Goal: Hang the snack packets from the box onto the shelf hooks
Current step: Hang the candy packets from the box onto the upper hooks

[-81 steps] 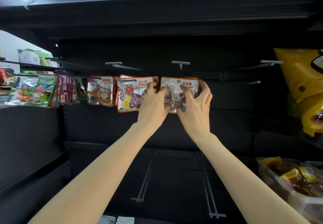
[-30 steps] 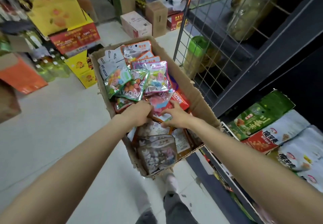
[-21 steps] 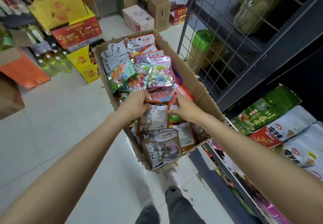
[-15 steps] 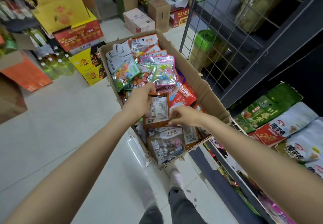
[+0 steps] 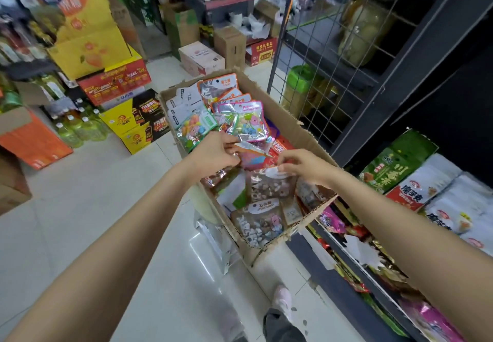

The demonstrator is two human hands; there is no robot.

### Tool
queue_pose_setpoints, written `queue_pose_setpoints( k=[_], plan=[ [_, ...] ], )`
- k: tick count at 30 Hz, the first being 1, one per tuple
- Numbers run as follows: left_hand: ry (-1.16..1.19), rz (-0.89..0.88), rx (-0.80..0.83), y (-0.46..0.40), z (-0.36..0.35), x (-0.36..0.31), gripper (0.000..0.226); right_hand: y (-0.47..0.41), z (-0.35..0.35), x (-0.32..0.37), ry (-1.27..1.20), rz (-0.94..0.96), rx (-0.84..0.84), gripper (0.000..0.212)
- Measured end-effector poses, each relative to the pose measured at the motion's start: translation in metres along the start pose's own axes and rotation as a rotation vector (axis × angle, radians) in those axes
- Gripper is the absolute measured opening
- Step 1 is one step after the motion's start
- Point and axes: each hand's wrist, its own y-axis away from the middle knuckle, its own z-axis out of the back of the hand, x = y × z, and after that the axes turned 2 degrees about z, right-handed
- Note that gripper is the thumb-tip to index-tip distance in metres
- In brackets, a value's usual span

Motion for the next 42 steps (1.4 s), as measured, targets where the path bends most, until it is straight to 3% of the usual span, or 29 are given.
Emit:
queue_pose_setpoints(
  k=[3, 6, 11, 15, 18, 23, 29, 32, 35, 42],
  plan=[
    [-0.053, -0.084, -0.122, -0.005, 0.007, -0.017, 0.027, 0.014, 0.018, 0.004, -0.111, 0.032, -0.185, 0.015],
    [-0.021, -0.12, -0.203, -0.013, 0.006, -0.041, 0.021, 0.028, 0.034, 0.016, -0.226, 0.066, -0.375, 0.02],
    [0.442, -0.136, -0.193, -0.011, -0.006, -0.096, 0.01, 0.061, 0.072, 0.024, -0.428, 0.076, -0.686, 0.021],
    [0.633, -0.143, -0.12, -0.003, -0.028, -0.153, 0.019, 0.113, 0.11, 0.032, -0.469, 0.164, -0.91, 0.021],
    [0.522, -0.176, -0.071, 0.008, -0.051, -0.205, 0.02, 0.17, 0.14, 0.041, -0.346, 0.233, -1.113, 0.018],
    [0.331, -0.423, 0.223, 0.048, -0.104, -0.309, 0.012, 0.287, 0.188, 0.041, -0.164, 0.218, -1.287, 0.02],
    [0.278, -0.674, 0.255, 0.121, -0.191, -0.434, 0.029, 0.443, 0.22, 0.03, -0.035, 0.129, -1.542, 0.011],
    [0.305, -0.798, 0.169, 0.16, -0.231, -0.478, 0.033, 0.517, 0.225, 0.029, 0.104, 0.075, -1.66, 0.01],
    [0.289, -0.895, -0.054, 0.197, -0.259, -0.506, 0.046, 0.578, 0.228, 0.028, 0.249, 0.094, -1.771, 0.012],
    [0.192, -1.027, -0.476, 0.238, -0.298, -0.547, 0.032, 0.653, 0.26, 0.013, 0.338, 0.012, -1.888, 0.014]
  ],
)
